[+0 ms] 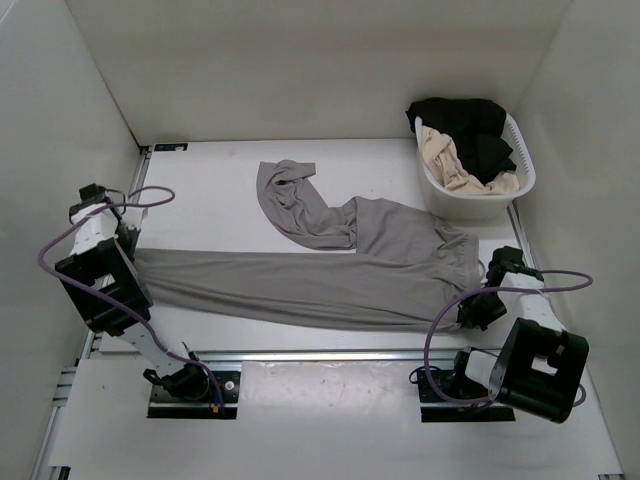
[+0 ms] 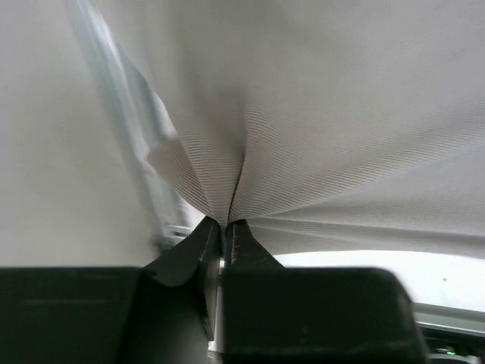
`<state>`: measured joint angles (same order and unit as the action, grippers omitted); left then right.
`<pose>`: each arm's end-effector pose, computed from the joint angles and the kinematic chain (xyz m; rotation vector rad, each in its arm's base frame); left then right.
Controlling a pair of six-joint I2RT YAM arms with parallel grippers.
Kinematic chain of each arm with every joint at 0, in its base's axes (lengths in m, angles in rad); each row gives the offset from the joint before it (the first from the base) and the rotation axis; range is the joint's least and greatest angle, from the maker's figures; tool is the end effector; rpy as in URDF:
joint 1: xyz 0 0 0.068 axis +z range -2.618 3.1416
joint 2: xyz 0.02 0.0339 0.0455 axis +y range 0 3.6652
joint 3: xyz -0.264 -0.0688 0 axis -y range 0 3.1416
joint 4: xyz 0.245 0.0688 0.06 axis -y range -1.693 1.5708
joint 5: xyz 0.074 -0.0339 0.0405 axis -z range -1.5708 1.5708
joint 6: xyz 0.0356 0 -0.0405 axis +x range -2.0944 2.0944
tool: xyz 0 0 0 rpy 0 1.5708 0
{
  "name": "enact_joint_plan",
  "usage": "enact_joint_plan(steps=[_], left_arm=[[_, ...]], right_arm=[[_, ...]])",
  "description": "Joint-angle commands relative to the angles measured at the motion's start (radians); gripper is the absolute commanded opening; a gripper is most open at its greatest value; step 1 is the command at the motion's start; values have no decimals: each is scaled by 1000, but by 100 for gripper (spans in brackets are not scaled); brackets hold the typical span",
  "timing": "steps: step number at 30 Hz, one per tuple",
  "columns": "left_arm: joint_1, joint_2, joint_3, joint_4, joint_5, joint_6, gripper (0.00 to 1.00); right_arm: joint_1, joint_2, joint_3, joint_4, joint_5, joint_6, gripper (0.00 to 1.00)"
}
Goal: Fold and stack the trousers
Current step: Flatten the trousers out
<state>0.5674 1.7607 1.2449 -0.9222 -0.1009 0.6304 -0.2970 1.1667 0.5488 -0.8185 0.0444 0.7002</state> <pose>0.2739 0.1788 0.1957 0.0866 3.0780 0.2438 0.1576 -0.0499 0.1546 1.4390 2.6335 -0.0248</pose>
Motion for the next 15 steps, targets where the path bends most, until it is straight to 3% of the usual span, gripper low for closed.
enact_joint_plan(steps=[1,4,8,12,15], left_arm=[[-115,-60,117,-74,-14,63,25],[-221,53,128,-136,62,28,41],[-267,138,158,-158,192,-47,67],[-267,108,254,-136,217,-107,71],[-267,10,254,-107,153,-127,72]], right_arm=[[12,28,69,34,31,-22,0],[22,79,97,35,20,-22,0],[58,88,122,35,20,-22,0],[67,88,132,25,46,-33,0],[67,79,132,16,55,-42,0]])
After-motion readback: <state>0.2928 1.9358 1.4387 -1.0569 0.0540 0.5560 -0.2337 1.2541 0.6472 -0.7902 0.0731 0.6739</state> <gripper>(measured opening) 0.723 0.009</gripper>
